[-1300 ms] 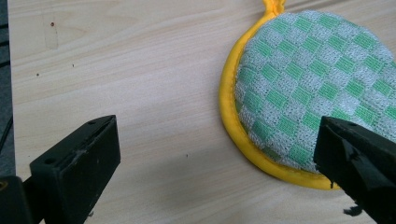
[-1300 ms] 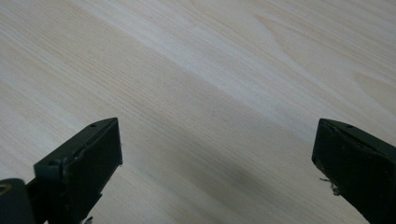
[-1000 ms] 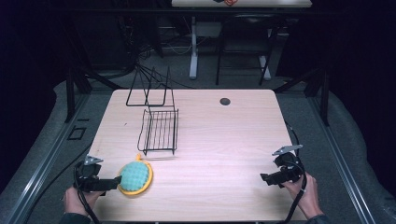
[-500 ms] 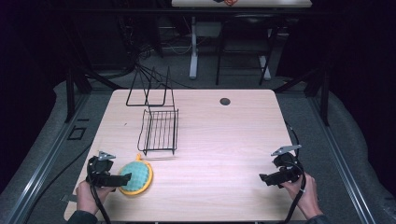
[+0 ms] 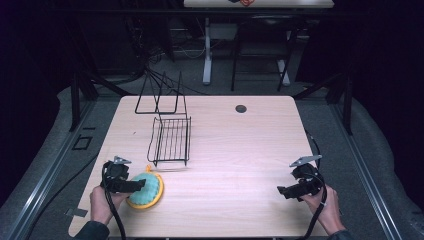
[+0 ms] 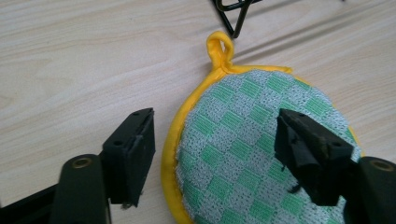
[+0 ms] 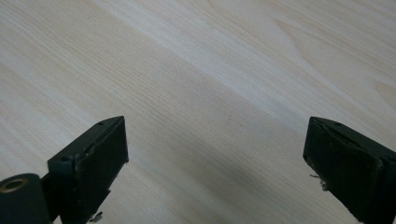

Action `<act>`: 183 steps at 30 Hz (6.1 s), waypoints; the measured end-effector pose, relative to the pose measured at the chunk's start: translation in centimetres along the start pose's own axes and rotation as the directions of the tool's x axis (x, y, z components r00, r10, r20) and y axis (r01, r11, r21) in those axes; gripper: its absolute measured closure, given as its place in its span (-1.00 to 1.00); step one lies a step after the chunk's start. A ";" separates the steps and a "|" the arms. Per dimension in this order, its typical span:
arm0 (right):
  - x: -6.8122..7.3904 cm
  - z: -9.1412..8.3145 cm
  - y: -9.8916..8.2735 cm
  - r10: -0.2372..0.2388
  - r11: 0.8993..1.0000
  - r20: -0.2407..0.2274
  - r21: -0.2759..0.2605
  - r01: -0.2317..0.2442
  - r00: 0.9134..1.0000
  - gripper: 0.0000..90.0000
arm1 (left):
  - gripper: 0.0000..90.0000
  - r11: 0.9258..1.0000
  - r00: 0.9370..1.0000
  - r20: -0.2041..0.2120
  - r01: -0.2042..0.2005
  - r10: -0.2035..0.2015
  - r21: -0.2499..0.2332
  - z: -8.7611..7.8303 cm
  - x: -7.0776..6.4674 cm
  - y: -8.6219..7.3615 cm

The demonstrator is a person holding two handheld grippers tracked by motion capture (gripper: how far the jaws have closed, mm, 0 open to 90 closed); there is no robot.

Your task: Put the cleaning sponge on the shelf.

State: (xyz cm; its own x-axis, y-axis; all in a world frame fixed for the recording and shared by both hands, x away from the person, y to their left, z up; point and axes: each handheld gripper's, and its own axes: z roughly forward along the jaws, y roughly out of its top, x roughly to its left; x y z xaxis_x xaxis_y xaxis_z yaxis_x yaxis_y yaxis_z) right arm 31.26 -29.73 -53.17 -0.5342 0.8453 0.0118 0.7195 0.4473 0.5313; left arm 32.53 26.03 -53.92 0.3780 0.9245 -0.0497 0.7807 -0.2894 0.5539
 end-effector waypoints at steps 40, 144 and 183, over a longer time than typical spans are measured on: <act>0.6 -0.1 -0.1 -0.022 1.000 -0.034 0.016 0.022 0.999 -0.82 | 0.89 0.997 0.996 -0.051 -0.071 0.070 -0.019 0.0 -0.6 -0.6; 0.2 0.1 -0.1 -0.030 0.999 -0.007 0.026 0.030 1.000 -0.79 | 0.95 0.947 0.992 -0.067 -0.126 0.111 -0.294 -9.5 -2.1 1.6; 0.2 0.2 -0.2 -0.038 0.999 -0.011 0.029 0.038 0.999 -0.78 | 0.95 0.920 0.997 -0.035 -0.078 0.070 -0.383 -6.0 -1.7 7.1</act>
State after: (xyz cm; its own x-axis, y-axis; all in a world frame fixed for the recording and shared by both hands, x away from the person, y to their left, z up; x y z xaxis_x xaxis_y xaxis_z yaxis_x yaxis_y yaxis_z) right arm 31.14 -29.56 -53.44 -0.5657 0.8246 0.0009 0.7112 0.4874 0.5066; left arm 34.48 23.91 -44.93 0.4137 0.9102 0.0186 0.4985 -0.2435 0.8320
